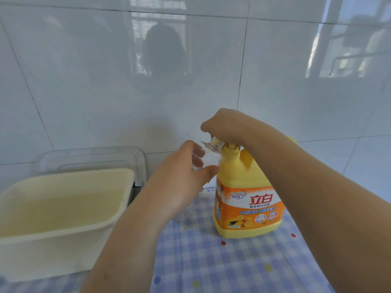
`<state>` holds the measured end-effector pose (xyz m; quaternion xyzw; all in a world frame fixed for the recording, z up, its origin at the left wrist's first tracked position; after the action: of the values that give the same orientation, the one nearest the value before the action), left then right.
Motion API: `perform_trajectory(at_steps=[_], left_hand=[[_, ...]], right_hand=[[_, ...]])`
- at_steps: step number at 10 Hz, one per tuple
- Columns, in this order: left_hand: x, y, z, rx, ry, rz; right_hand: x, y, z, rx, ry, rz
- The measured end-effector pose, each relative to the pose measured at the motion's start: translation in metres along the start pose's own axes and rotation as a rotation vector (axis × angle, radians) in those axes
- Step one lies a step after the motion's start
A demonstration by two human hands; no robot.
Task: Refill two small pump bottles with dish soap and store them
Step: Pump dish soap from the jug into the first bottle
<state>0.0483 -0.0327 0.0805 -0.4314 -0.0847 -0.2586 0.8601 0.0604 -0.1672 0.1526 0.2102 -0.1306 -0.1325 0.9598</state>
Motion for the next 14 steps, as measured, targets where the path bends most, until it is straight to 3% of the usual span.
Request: perform_trajectory(at_steps=[7,14], left_hand=[[-0.003,-0.005,0.003,-0.121,-0.091,0.022],[-0.002,-0.003,0.006,-0.136,0.002,0.025]], right_hand=[[-0.004,0.012,0.014,-0.025,0.102,-0.077],[-0.004,-0.001,0.004,0.043,0.059,-0.056]])
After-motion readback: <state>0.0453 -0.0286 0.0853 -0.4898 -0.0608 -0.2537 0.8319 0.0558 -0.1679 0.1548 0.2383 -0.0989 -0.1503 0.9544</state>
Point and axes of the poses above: each hand's wrist, its own x-axis towards the middle knuckle, its own z-axis out of the back of the hand, y = z × x, the point moved 1 cm from there along x, towards the middle knuckle, and after that the axes turned 7 degrees about -y, right-handed, at the moved point
